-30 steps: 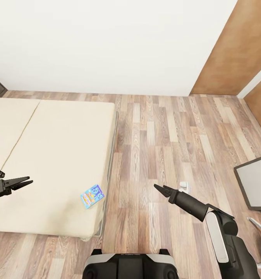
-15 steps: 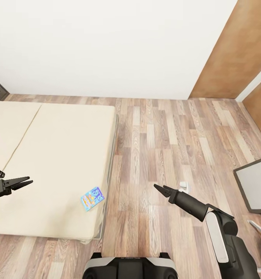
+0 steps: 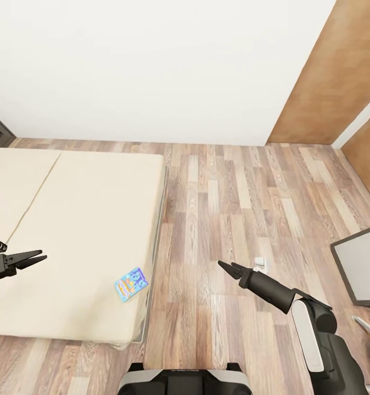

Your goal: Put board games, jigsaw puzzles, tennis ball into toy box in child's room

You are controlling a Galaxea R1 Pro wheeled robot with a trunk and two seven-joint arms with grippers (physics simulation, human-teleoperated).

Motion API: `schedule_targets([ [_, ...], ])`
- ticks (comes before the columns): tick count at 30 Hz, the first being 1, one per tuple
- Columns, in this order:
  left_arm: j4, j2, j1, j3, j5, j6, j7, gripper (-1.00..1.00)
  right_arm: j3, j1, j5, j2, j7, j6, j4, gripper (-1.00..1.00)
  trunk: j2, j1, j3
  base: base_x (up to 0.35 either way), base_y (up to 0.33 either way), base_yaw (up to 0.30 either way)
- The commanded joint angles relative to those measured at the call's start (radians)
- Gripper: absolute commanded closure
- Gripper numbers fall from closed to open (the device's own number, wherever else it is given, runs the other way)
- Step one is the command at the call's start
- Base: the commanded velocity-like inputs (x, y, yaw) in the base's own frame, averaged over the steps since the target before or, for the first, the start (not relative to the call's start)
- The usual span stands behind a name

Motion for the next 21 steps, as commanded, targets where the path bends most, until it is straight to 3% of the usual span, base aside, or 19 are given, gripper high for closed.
schedule_targets([
  [1,0.0,0.0,-0.001,-0.001,0.001,0.011,-0.004,-1.0,-0.002,-0.001,-0.001,0.001,0.003,0.006,0.0,-1.0,-0.002,0.001,0.0,0.0,0.0,0.0],
  [21,0.0,0.0,-0.001,-0.002,0.001,0.011,-0.004,-1.0,-0.003,-0.001,-0.002,0.0,0.005,0.006,0.0,-1.0,-0.002,0.001,0.033,0.0,0.0,0.0],
])
